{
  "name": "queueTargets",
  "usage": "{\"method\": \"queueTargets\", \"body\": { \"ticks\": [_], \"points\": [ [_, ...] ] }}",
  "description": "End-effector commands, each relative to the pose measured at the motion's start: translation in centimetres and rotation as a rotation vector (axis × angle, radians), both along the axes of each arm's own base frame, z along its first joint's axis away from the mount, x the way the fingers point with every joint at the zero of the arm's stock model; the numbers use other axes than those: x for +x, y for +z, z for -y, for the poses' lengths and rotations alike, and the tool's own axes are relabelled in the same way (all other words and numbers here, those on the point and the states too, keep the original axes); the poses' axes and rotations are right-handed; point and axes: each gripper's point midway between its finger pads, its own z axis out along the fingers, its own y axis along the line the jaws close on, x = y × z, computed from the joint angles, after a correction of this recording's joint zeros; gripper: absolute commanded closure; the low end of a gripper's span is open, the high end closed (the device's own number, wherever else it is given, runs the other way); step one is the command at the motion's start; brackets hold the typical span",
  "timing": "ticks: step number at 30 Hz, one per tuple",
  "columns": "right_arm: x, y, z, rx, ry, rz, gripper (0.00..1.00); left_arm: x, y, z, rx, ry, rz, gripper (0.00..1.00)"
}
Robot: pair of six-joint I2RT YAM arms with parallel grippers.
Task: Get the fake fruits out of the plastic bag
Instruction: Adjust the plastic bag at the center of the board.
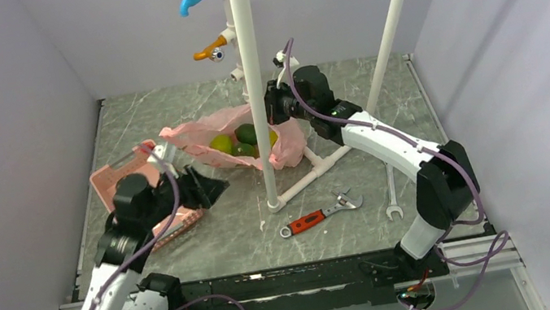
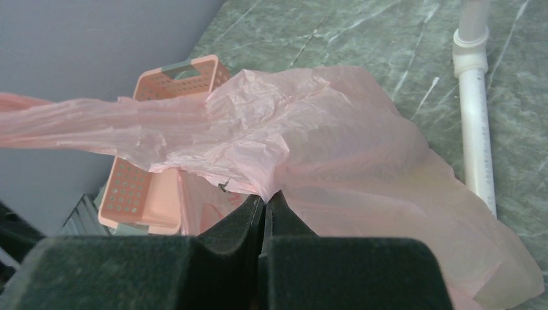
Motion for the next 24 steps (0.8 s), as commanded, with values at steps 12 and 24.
{"method": "queueTargets", "body": {
  "ticks": [12,24],
  "points": [
    [-1.2,8.5,-0.6,0.142,0.026,0.139,1.00,10.7,-2.1,6.0,0.038,0.114,0.032,0.52],
    [-1.9,9.6,-0.1,0.146,0.036,0.172,1.00,5.6,-16.2,4.9,0.163,0.153,-0.287,0.55]
  ]
}}
